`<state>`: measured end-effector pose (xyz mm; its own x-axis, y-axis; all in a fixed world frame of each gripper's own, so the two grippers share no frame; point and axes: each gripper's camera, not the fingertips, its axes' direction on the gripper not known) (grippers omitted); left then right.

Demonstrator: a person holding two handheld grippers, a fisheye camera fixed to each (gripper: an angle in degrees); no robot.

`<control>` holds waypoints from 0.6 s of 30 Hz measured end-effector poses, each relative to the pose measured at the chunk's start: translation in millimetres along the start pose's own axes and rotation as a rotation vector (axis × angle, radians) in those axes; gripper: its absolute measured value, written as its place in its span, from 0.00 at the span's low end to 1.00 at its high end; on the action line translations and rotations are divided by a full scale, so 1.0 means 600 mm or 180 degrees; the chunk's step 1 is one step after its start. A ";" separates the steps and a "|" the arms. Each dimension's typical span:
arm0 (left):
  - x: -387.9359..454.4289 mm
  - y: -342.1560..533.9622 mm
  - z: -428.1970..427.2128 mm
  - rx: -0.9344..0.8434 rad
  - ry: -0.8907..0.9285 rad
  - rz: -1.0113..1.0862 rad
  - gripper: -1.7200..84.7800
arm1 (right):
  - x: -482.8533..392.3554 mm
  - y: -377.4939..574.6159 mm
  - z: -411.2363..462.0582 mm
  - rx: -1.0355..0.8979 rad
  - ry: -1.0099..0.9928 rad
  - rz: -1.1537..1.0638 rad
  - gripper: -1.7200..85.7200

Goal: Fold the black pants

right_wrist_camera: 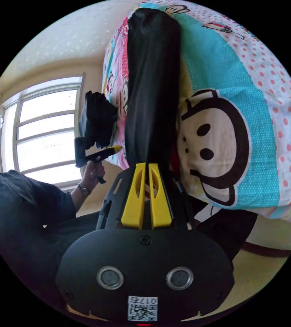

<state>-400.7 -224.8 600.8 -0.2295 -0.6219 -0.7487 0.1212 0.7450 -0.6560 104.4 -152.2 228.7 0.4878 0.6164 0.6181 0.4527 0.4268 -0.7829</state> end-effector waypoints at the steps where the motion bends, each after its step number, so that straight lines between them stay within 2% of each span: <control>1: 0.002 0.008 0.002 -0.0070 -0.0149 0.0020 0.01 | 0.003 -0.003 0.001 -0.0033 0.0050 0.0009 0.05; 4: 0.008 0.020 -0.020 0.0107 0.0188 0.0017 0.02 | 0.011 -0.015 -0.007 -0.0158 0.0151 -0.0076 0.07; 8: 0.018 0.009 -0.018 0.0224 0.0677 0.0087 0.11 | 0.037 -0.027 -0.030 -0.0032 -0.0045 -0.0055 0.10; 9: 0.024 0.007 -0.014 0.0196 0.0666 0.0118 0.11 | 0.047 -0.031 -0.029 -0.0013 -0.0159 0.0003 0.10; 11: 0.053 0.008 0.014 -0.0045 0.0285 0.0199 0.11 | 0.053 -0.037 -0.024 -0.0034 -0.0257 0.0034 0.10; 13: 0.073 0.016 0.028 -0.0148 0.0069 0.0244 0.12 | 0.051 -0.040 -0.018 -0.0058 -0.0185 0.0026 0.10; 18: 0.108 0.046 0.036 -0.0120 -0.0250 0.0211 0.12 | 0.042 -0.045 -0.001 0.0003 -0.0141 0.0070 0.10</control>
<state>-391.3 -249.6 531.9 -0.1455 -0.5868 -0.7965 0.0970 0.7928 -0.6018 104.9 -148.6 265.5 0.4642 0.6543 0.5970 0.4415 0.4134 -0.7964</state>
